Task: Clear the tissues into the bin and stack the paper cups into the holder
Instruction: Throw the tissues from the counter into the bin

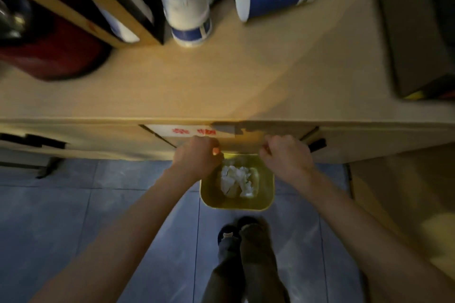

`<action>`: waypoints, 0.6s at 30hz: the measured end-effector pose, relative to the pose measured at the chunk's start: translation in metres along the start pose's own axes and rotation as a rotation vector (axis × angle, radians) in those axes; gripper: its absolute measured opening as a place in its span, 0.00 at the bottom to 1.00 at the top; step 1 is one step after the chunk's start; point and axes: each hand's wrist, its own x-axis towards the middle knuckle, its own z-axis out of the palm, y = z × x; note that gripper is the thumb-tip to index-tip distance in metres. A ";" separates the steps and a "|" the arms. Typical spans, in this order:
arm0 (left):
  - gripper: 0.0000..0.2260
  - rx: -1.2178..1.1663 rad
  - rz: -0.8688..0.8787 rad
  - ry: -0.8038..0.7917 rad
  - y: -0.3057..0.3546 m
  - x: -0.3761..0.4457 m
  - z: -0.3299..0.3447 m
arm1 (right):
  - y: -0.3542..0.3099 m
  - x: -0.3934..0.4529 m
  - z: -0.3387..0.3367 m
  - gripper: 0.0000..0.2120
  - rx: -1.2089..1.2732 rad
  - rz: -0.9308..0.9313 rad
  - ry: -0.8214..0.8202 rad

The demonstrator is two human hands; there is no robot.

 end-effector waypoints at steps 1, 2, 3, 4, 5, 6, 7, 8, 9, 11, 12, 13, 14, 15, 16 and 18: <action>0.10 -0.059 0.021 0.052 0.007 -0.004 -0.018 | -0.006 -0.004 -0.018 0.11 0.040 0.001 0.042; 0.10 -0.119 0.045 0.102 0.015 -0.008 -0.035 | -0.012 -0.008 -0.035 0.11 0.081 0.008 0.094; 0.10 -0.168 0.069 0.152 0.022 -0.012 -0.051 | -0.017 -0.010 -0.050 0.11 0.110 0.014 0.159; 0.10 -0.203 0.092 0.194 0.028 -0.016 -0.066 | -0.020 -0.012 -0.064 0.11 0.124 0.024 0.224; 0.10 -0.230 0.112 0.228 0.035 -0.020 -0.080 | -0.023 -0.013 -0.078 0.11 0.133 0.038 0.275; 0.10 -0.259 0.126 0.260 0.041 -0.023 -0.094 | -0.026 -0.014 -0.091 0.11 0.143 0.049 0.313; 0.10 -0.292 0.137 0.293 0.046 -0.025 -0.107 | -0.028 -0.015 -0.104 0.11 0.155 0.050 0.344; 0.11 -0.325 0.147 0.327 0.052 -0.026 -0.118 | -0.030 -0.014 -0.116 0.10 0.165 0.039 0.375; 0.12 -0.355 0.156 0.357 0.056 -0.026 -0.128 | -0.031 -0.014 -0.128 0.10 0.176 0.024 0.405; 0.13 -0.387 0.175 0.406 0.064 -0.025 -0.144 | -0.031 -0.012 -0.151 0.09 0.208 0.005 0.466; 0.14 -0.400 0.180 0.421 0.067 -0.024 -0.151 | -0.030 -0.009 -0.161 0.09 0.224 0.003 0.493; 0.14 -0.412 0.181 0.433 0.070 -0.023 -0.157 | -0.029 -0.006 -0.169 0.09 0.236 0.007 0.516; 0.13 -0.421 0.181 0.442 0.073 -0.021 -0.162 | -0.028 -0.002 -0.176 0.09 0.245 0.015 0.532; 0.13 -0.428 0.181 0.450 0.076 -0.018 -0.167 | -0.026 0.004 -0.182 0.09 0.258 0.026 0.541; 0.14 -0.440 0.181 0.456 0.078 -0.013 -0.171 | -0.024 0.011 -0.186 0.09 0.278 0.036 0.543; 0.14 -0.486 0.181 0.468 0.083 -0.001 -0.176 | -0.017 0.027 -0.193 0.11 0.320 0.047 0.528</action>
